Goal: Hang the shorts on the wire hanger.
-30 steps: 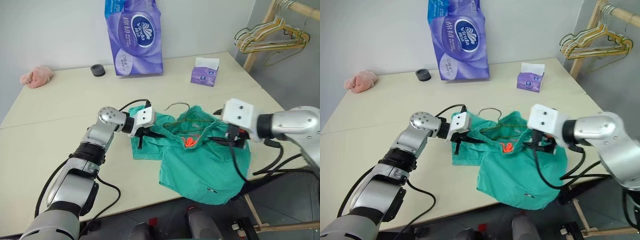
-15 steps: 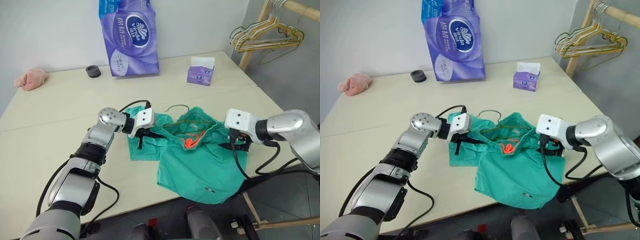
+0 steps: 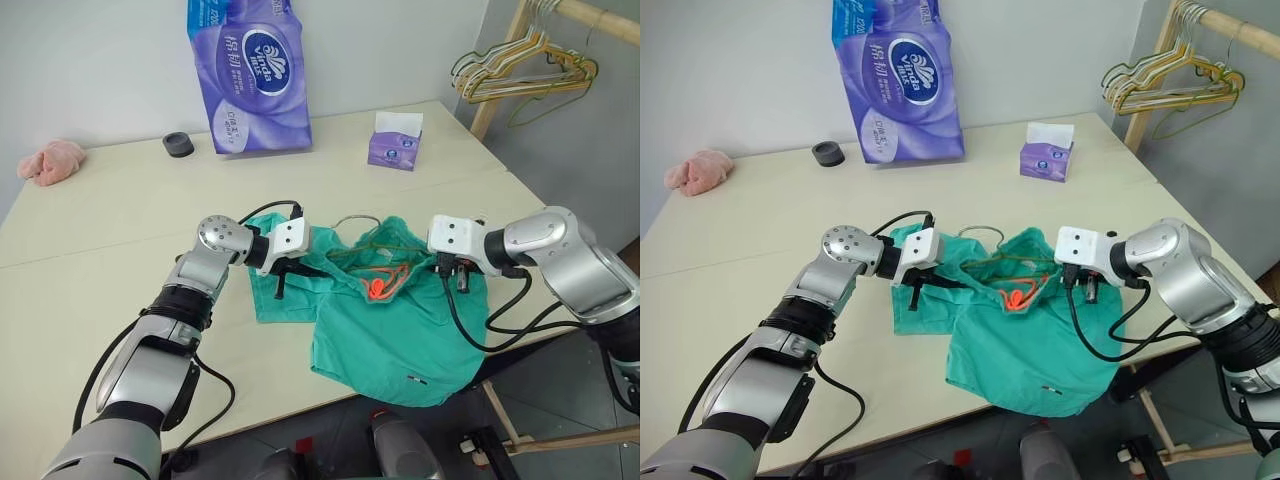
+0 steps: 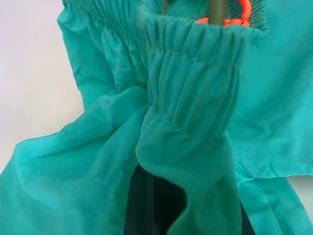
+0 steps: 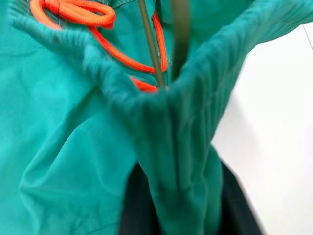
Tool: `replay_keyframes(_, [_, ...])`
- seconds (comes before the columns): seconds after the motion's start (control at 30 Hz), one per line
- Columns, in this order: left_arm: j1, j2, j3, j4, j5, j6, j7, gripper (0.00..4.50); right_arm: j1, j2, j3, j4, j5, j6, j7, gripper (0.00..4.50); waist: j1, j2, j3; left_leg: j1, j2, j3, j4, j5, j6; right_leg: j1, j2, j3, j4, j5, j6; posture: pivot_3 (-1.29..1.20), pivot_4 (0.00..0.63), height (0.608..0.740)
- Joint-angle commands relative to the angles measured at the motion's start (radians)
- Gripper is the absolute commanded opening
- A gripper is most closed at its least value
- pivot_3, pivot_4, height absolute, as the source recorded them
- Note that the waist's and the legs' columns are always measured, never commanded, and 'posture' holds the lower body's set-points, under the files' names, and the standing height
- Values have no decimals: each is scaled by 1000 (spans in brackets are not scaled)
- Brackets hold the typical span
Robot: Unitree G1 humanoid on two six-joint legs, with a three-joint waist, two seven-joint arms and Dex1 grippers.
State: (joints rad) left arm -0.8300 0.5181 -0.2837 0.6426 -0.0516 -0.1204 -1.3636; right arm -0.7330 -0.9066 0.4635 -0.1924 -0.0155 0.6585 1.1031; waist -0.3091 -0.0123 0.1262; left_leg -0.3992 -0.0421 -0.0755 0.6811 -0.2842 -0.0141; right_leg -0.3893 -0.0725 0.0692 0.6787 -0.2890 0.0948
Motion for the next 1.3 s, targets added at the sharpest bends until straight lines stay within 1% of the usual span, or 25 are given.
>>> replay_keyframes(0.03, [-12,-6,31,-1,-4,-37,20,0,-16,26,-27,-18,-8,-4,-2,32,-1,0,0,0,0,0,0,0,0,0,0,0,0,0,0,-315,103,740])
replay_keyframes(0.1, [-22,-12,37,18,10,-50,51,0,-17,38,-37,-27,-2,9,3,32,0,0,0,0,0,0,0,0,0,0,0,0,0,0,0,-315,103,740])
replay_keyframes(0.27, [-50,-17,57,70,9,-63,69,0,-14,55,-58,-55,13,42,12,32,-1,0,0,0,0,0,0,0,0,0,0,0,0,0,0,-320,105,740])
replay_keyframes(0.3, [-57,-13,63,85,12,-75,76,548,-12,56,-64,-63,18,51,14,0,-1,0,0,0,0,0,0,0,0,0,0,0,0,0,0,-320,105,740])
replay_keyframes(0.4, [-76,1,83,129,19,-100,106,1371,0,49,-81,-85,33,71,23,0,-1,0,0,0,0,0,0,0,0,0,0,0,0,0,0,-318,104,740])
replay_keyframes(0.63, [-116,24,126,233,25,-133,159,3468,30,32,-131,-128,80,118,25,0,-2,0,0,0,0,0,0,0,0,0,0,0,0,0,0,-310,102,740])
replay_keyframes(0.7, [-116,27,136,252,25,-138,172,3631,35,35,-148,-134,94,132,17,0,-2,0,0,0,0,0,0,0,0,0,0,0,0,0,0,-310,101,740])
replay_keyframes(0.73, [-117,27,140,261,24,-135,176,3927,38,35,-154,-137,101,138,15,0,-2,0,0,0,0,0,0,0,0,0,0,0,0,0,0,-310,101,740])
replay_keyframes(0.8, [-122,28,150,289,28,-144,196,4154,43,34,-165,-144,113,152,9,0,-2,0,0,0,0,0,0,0,0,0,0,0,1,0,0,-310,100,740])
replay_keyframes(0.83, [-124,27,158,302,25,-143,204,4250,48,32,-171,-149,119,159,7,0,-1,0,0,0,0,0,0,0,0,0,0,0,1,0,0,-310,100,740])
replay_keyframes(1.13, [-173,2,233,423,5,-117,292,4250,83,14,-233,-189,177,224,-20,0,-1,0,0,0,0,0,0,0,0,0,0,-1,1,0,0,-315,100,740])
replay_keyframes(1.3, [-212,3,301,469,-19,-119,380,4250,171,-11,-358,-240,255,335,-51,0,0,0,0,-1,-1,-1,0,0,0,0,-1,-1,1,0,0,-315,100,740])
